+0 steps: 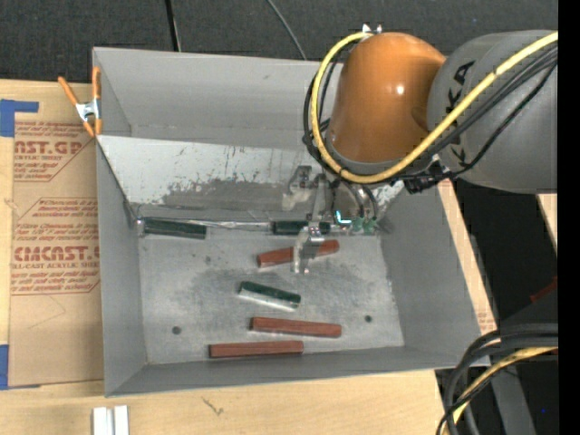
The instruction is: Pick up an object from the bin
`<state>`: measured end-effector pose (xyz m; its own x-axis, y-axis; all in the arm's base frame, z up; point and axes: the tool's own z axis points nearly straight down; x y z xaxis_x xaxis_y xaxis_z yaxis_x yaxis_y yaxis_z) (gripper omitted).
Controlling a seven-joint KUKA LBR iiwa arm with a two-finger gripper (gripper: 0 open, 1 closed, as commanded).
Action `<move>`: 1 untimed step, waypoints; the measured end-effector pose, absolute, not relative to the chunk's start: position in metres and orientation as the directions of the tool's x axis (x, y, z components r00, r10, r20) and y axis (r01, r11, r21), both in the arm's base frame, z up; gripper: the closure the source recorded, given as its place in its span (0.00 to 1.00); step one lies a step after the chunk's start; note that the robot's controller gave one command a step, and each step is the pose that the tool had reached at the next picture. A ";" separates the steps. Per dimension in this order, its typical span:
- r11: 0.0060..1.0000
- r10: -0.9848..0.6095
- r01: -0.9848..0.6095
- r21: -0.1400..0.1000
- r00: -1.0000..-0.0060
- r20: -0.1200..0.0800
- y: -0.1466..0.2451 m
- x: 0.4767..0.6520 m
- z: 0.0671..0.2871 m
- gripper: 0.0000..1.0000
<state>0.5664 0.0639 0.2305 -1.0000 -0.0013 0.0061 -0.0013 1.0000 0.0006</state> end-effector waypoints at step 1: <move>1.000 0.000 0.000 0.001 -1.000 -0.002 0.064 0.568 0.235 0.00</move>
Offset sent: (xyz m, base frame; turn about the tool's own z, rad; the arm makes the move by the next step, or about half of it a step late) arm -0.0185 -0.0069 -0.1605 0.1470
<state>0.5680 0.0636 0.2351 -1.0000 -0.0004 -0.0019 -0.0004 1.0000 0.0015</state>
